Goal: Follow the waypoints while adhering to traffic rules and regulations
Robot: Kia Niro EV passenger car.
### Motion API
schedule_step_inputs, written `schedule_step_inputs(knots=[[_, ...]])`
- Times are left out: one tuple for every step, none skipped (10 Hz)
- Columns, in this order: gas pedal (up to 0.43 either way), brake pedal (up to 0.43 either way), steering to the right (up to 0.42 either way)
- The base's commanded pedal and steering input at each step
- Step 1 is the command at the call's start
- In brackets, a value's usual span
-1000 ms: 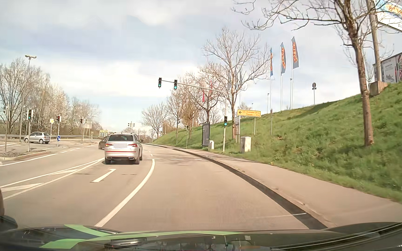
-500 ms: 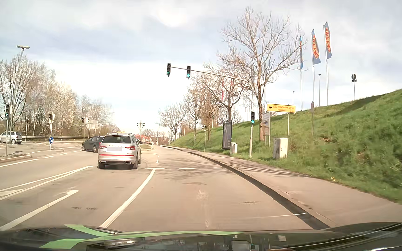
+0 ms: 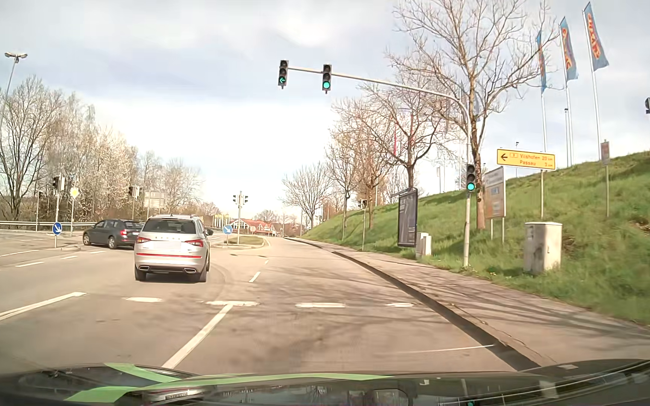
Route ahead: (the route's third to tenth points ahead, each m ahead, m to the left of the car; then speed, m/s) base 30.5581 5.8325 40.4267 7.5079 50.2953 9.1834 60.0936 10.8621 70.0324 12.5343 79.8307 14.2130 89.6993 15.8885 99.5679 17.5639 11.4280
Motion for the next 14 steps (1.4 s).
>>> schedule_step_inputs(knots=[[0.157,0.000,-0.053],[0.157,0.000,-0.049],[0.157,0.000,-0.045],[0.157,0.000,-0.043],[0.157,0.000,-0.040],[0.157,0.000,-0.039],[0.157,0.000,-0.039],[0.157,0.000,-0.039],[0.157,0.000,-0.039],[0.157,0.000,-0.039],[0.157,0.000,-0.039],[0.157,0.000,-0.038],[0.157,0.000,-0.035],[0.157,0.000,-0.027]])
